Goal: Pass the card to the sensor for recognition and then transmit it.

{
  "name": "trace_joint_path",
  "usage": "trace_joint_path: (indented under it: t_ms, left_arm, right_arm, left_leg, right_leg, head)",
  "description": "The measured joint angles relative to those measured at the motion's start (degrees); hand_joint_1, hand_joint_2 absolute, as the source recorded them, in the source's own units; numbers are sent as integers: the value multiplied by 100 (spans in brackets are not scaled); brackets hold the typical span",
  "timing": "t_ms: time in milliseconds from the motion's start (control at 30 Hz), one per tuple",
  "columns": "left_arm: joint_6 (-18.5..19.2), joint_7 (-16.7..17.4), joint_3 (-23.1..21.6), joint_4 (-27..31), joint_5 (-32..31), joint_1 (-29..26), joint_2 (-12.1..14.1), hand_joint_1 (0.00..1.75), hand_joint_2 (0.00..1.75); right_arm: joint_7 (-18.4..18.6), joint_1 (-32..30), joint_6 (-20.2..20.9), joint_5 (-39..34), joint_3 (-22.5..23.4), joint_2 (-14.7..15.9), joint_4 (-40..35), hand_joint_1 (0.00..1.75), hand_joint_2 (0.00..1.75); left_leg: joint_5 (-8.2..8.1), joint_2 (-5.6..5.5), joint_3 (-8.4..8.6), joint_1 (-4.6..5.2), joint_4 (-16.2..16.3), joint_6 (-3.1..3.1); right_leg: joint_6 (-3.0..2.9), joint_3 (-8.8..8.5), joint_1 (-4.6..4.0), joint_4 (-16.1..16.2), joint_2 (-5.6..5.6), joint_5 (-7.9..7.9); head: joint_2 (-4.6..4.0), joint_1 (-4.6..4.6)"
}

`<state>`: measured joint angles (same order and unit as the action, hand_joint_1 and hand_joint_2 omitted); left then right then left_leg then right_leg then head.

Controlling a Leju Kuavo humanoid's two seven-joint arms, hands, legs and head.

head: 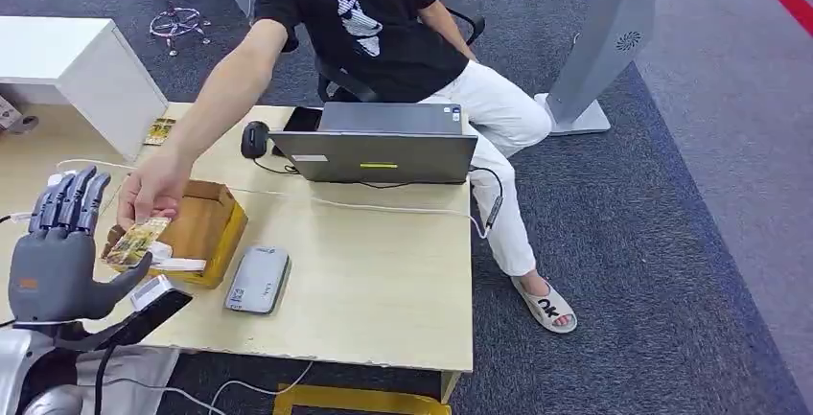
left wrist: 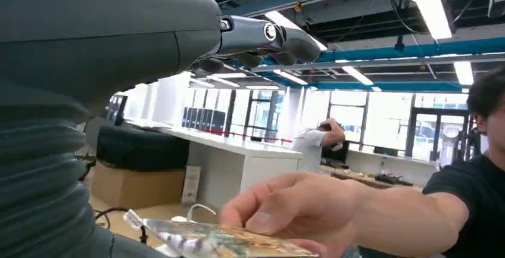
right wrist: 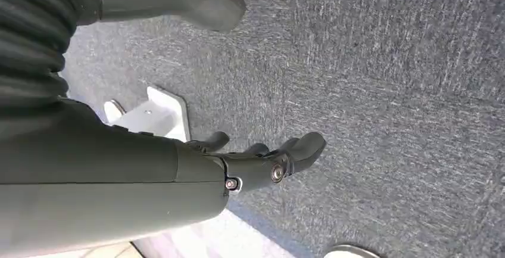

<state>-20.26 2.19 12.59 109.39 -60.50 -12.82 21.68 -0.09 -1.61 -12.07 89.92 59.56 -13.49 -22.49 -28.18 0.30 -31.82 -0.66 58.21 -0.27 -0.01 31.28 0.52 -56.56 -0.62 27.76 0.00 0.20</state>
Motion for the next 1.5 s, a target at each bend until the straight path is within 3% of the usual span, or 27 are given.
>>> trace_joint_path:
  t_ms: [967,1100,1267,1500]
  left_arm:
    - [-22,-359,59,0,464,-137,-22,175,175]
    - [161,-361,55,0,451,-173,-55,175,175]
    - [562,-271,-90,13,63,-380,-33,175,175]
    - [404,208,-481,92,-535,-1037,63,175,175]
  right_arm:
    - [107,35,-173,-9,-230,28,146,0,175]
    - [76,38,-173,-19,-247,28,155,0,175]
    - [112,38,-100,-96,-254,28,153,0,175]
    - [127,35,66,-203,-254,26,96,0,175]
  left_leg:
    - [0,0,0,0,0,0]
    - [0,0,1,0,0,0]
    - [-1,2,1,0,0,0]
    - [-4,4,-1,0,0,0]
  right_leg:
    - [0,0,0,0,1,0]
    - [0,1,0,0,1,0]
    - [0,3,0,0,5,0]
    - [0,6,0,2,8,2]
  head:
    - [0,0]
    - [0,0]
    - [0,-2]
    - [0,0]
